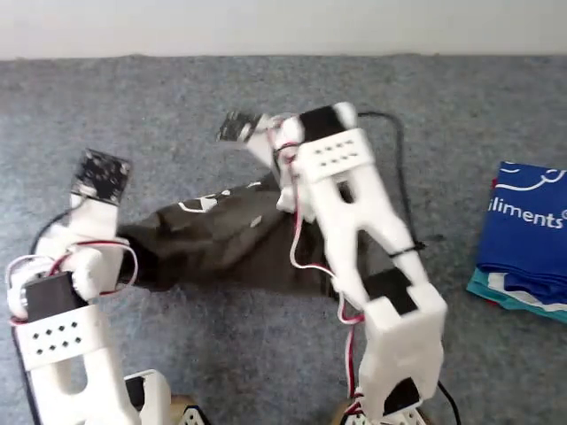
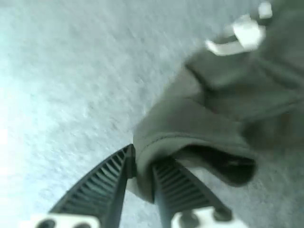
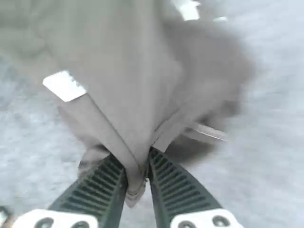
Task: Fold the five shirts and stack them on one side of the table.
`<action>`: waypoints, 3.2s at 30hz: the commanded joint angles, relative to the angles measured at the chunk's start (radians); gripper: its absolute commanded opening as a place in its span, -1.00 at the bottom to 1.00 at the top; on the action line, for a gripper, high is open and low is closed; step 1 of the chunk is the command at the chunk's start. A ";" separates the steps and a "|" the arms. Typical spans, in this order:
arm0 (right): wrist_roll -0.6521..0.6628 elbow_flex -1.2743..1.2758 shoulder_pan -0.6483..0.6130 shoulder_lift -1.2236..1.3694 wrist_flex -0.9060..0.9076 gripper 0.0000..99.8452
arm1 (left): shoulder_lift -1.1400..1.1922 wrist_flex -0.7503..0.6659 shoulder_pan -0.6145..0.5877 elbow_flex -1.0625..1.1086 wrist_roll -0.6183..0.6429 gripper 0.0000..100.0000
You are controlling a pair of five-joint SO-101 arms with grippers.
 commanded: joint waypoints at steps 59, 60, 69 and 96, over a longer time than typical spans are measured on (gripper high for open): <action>0.192 0.035 0.378 -1.084 -0.031 -0.98 | 0.005 -0.235 0.153 -1.233 -0.543 -0.97; 0.192 0.035 0.380 -1.109 -0.031 -0.98 | 0.005 -0.235 0.153 -1.248 -0.543 -0.97; 0.221 0.040 0.607 -1.210 -0.208 -0.98 | 0.006 -0.319 0.152 -1.406 -0.545 -0.97; 0.057 0.209 0.450 -1.156 -0.358 -0.98 | 0.005 -0.100 0.152 -1.047 -0.295 -0.97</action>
